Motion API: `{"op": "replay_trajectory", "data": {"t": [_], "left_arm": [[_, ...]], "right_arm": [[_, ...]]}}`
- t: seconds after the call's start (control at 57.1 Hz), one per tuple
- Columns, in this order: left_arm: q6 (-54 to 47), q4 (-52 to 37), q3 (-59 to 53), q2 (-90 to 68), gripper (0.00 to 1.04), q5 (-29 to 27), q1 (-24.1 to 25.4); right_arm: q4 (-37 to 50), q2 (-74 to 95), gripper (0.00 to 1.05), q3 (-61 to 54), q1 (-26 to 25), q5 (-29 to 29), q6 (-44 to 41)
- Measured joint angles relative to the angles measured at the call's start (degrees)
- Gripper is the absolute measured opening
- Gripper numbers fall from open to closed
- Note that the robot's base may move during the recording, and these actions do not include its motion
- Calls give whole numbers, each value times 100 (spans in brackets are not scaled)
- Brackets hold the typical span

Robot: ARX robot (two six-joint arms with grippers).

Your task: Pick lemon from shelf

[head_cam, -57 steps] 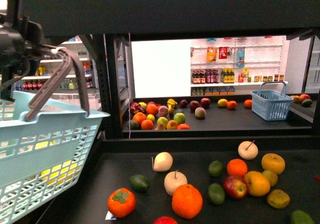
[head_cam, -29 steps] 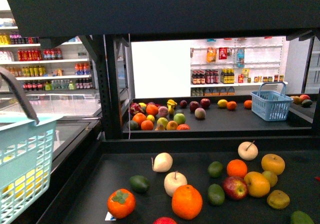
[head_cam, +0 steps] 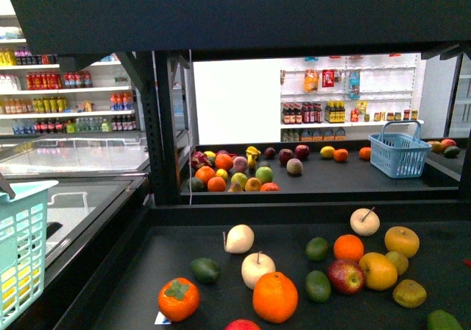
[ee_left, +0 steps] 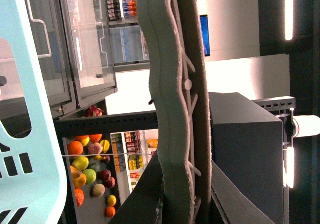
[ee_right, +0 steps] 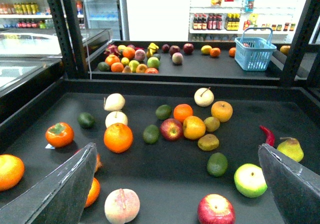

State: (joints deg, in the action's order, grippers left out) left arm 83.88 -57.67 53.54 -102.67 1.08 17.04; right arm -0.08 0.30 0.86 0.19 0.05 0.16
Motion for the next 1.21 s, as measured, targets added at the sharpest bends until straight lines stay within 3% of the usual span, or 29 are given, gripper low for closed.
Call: {"op": "replay_trajectory", "data": {"t": [0.56,0.7,1.015,1.208], "left_arm": [[-133,-732,-673,-72,11,310,28],[-710,-741,-984,26,38,337,105],[-953,-481,-1255,168,96,479,173],[-1158,356,-1333,686,97,442,125]], "right_arm": [[0,0,97,0,0,0,0],[0,0,97,2,0,4,0],[0,0,97,0,0,0,0],[0,0,97,0,-2,2,0]]}}
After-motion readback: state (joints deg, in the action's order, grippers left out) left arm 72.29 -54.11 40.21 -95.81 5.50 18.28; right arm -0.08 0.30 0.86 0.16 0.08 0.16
